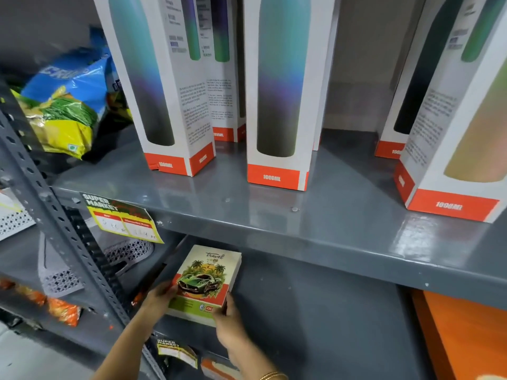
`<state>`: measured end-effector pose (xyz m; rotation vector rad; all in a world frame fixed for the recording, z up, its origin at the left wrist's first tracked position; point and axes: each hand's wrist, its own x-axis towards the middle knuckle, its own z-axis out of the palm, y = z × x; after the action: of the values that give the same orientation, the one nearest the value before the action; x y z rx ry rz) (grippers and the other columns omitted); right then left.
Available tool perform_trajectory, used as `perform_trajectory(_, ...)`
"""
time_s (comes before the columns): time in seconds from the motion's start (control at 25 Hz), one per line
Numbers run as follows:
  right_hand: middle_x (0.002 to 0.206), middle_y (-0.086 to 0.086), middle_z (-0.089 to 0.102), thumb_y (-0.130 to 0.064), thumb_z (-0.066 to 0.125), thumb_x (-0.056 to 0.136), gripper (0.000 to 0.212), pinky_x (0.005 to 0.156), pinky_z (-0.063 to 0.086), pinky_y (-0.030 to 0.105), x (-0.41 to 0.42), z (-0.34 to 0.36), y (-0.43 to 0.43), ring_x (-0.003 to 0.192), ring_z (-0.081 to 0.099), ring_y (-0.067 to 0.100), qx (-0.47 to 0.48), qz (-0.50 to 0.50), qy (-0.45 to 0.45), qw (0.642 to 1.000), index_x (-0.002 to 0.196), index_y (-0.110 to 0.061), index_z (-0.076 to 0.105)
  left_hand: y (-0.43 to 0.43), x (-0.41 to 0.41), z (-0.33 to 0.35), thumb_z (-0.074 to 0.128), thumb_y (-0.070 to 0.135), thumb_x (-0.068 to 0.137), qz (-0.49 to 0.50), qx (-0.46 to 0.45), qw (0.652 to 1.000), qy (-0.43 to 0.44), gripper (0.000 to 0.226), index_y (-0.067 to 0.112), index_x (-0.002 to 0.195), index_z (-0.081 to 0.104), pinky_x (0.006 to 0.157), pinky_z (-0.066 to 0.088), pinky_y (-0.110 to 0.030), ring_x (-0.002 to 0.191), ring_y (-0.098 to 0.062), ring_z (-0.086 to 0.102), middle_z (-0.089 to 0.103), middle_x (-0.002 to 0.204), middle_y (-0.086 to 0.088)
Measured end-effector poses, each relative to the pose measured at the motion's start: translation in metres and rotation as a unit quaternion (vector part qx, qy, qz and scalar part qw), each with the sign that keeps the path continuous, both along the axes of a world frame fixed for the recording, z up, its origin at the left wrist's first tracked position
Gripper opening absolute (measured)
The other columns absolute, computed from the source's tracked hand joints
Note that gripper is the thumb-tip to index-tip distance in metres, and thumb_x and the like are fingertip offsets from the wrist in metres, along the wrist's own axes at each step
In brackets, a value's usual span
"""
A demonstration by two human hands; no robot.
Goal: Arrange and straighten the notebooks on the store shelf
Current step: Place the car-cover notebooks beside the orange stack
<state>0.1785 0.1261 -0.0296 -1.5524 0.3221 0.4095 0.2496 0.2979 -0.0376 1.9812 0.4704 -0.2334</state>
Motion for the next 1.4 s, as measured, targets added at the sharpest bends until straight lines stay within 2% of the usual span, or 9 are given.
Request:
perform_trajectory(0.2,0.14,-0.006,0.047,-0.01,0.041,0.095,0.055,0.106,0.038,0.031,-0.001,-0.008,-0.006,0.125,0.046,0.012,-0.005,-0.022,0.006,1.0,0.144,-0.03,0.024,-0.004,-0.007,-0.005,0.049,0.016,0.095,-0.009,-0.051,0.998,-0.033,0.033,0.004,0.125,0.055,0.102,0.036,-0.042,0.118,-0.034,0.052,0.059,0.121,-0.015)
perform_trajectory(0.32,0.137,-0.006,0.05,-0.007,0.043,0.094,0.056,0.105,0.039,0.032,-0.01,-0.009,-0.022,0.124,0.048,0.012,-0.008,-0.033,0.0,0.999,0.143,-0.03,0.028,-0.013,-0.012,-0.01,0.048,0.013,0.095,-0.034,-0.068,0.996,-0.05,0.026,0.009,0.118,0.06,0.101,0.04,-0.042,0.11,-0.028,0.054,0.061,0.118,-0.013)
perform_trajectory(0.4,0.133,-0.006,0.053,-0.006,0.042,0.095,0.053,0.103,0.039,0.032,-0.019,-0.007,-0.042,0.118,0.05,0.011,-0.002,-0.046,0.001,0.999,0.141,-0.03,0.032,-0.03,-0.018,-0.01,0.047,0.008,0.095,-0.053,-0.062,0.994,-0.066,0.024,0.011,0.113,0.063,0.096,0.039,-0.038,0.107,-0.025,0.054,0.061,0.112,-0.009)
perform_trajectory(0.52,0.121,-0.007,0.055,-0.004,0.039,0.095,0.05,0.098,0.04,0.029,-0.035,-0.002,-0.077,0.108,0.049,0.009,0.006,-0.078,-0.007,0.997,0.138,-0.029,0.035,-0.062,-0.026,-0.012,0.047,0.007,0.095,-0.097,-0.059,0.991,-0.069,0.026,0.019,0.109,0.065,0.1,0.041,-0.043,0.109,-0.027,0.057,0.065,0.108,-0.007)
perform_trajectory(0.68,0.126,-0.004,0.056,-0.002,0.041,0.094,0.05,0.097,0.04,0.029,-0.057,-0.008,-0.122,0.11,0.05,0.012,-0.015,-0.115,-0.011,0.993,0.138,-0.026,0.036,-0.112,-0.043,-0.01,0.048,0.011,0.094,-0.127,-0.066,0.988,-0.061,0.026,0.03,0.099,0.065,0.099,0.045,-0.043,0.103,-0.025,0.061,0.068,0.102,-0.005)
perform_trajectory(0.84,0.123,-0.002,0.058,0.003,0.042,0.092,0.05,0.096,0.04,0.029,-0.078,-0.014,-0.165,0.112,0.052,0.014,-0.034,-0.148,-0.015,0.988,0.135,-0.023,0.04,-0.159,-0.061,-0.012,0.051,0.013,0.093,-0.144,-0.075,0.986,-0.042,0.026,0.021,0.113,0.066,0.101,0.045,-0.044,0.107,-0.028,0.062,0.07,0.103,-0.006)
perform_trajectory(1.04,0.121,-0.003,0.058,0.002,0.044,0.091,0.047,0.096,0.041,0.028,-0.102,-0.015,-0.2,0.116,0.053,0.015,-0.049,-0.163,-0.022,0.985,0.131,-0.023,0.042,-0.199,-0.082,-0.01,0.049,0.024,0.094,-0.176,-0.03,0.983,-0.036,0.029,0.026,0.12,0.062,0.108,0.038,-0.049,0.11,-0.023,0.06,0.07,0.111,0.0)
perform_trajectory(1.28,0.119,-0.01,0.056,-0.007,0.044,0.094,0.044,0.103,0.04,0.035,-0.116,-0.011,-0.207,0.114,0.052,0.011,-0.063,-0.136,-0.014,0.989,0.13,-0.033,0.038,-0.206,-0.095,-0.011,0.048,0.019,0.095,-0.17,-0.016,0.985,-0.022,0.032,0.022,0.125,0.058,0.108,0.038,-0.051,0.115,-0.027,0.057,0.067,0.117,-0.005)
perform_trajectory(1.4,0.115,-0.012,0.056,-0.008,0.046,0.094,0.044,0.103,0.04,0.033,-0.117,-0.01,-0.209,0.11,0.051,0.008,-0.065,-0.126,-0.012,0.99,0.13,-0.031,0.039,-0.206,-0.093,-0.012,0.047,0.017,0.095,-0.165,-0.009,0.986,-0.005,0.032,0.02,0.125,0.058,0.107,0.038,-0.051,0.116,-0.029,0.056,0.066,0.113,-0.005)
